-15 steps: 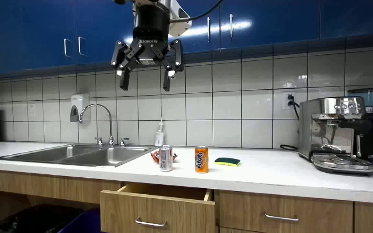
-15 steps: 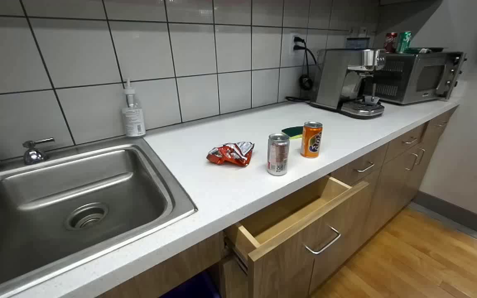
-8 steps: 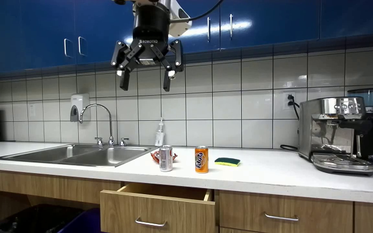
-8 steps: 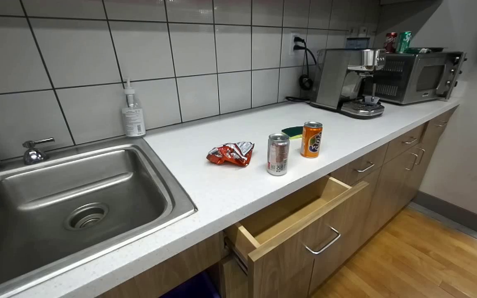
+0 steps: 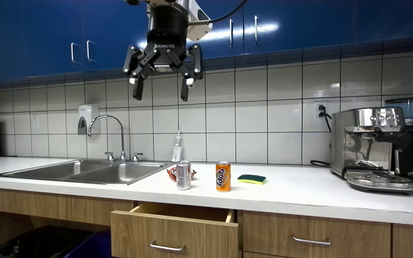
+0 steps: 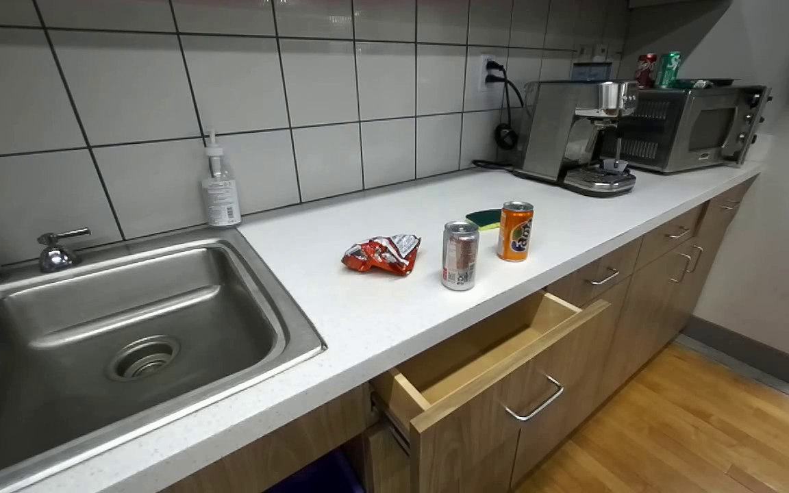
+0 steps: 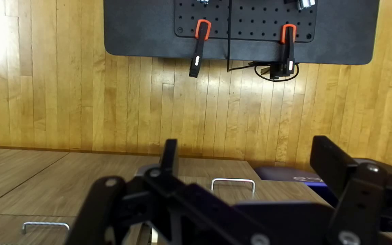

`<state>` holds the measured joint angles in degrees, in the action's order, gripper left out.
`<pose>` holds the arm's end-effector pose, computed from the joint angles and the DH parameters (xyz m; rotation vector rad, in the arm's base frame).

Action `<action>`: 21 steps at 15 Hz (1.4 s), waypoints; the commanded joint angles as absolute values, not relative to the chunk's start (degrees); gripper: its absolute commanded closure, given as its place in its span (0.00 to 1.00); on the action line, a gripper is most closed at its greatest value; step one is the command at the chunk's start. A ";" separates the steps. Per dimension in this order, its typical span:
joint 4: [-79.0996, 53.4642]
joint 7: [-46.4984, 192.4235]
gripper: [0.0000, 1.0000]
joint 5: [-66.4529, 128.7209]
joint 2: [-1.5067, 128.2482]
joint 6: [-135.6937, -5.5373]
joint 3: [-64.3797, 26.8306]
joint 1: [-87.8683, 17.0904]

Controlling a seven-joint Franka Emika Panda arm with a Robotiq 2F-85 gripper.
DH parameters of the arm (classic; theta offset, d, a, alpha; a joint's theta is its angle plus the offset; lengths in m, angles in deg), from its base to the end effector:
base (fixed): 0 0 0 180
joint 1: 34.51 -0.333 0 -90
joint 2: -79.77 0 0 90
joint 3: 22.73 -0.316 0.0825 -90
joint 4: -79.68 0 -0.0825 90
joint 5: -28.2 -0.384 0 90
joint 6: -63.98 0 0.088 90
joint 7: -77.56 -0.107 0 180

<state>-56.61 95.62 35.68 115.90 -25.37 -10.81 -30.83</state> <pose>0.3235 -0.1153 0.5230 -3.0778 -0.1629 0.2976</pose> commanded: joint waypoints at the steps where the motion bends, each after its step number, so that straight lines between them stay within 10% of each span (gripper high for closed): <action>1: -56.51 95.70 0.00 35.58 115.84 -25.27 -10.97 -30.65; 21: -64.11 84.19 0.00 36.80 108.97 -48.27 -16.43 -30.44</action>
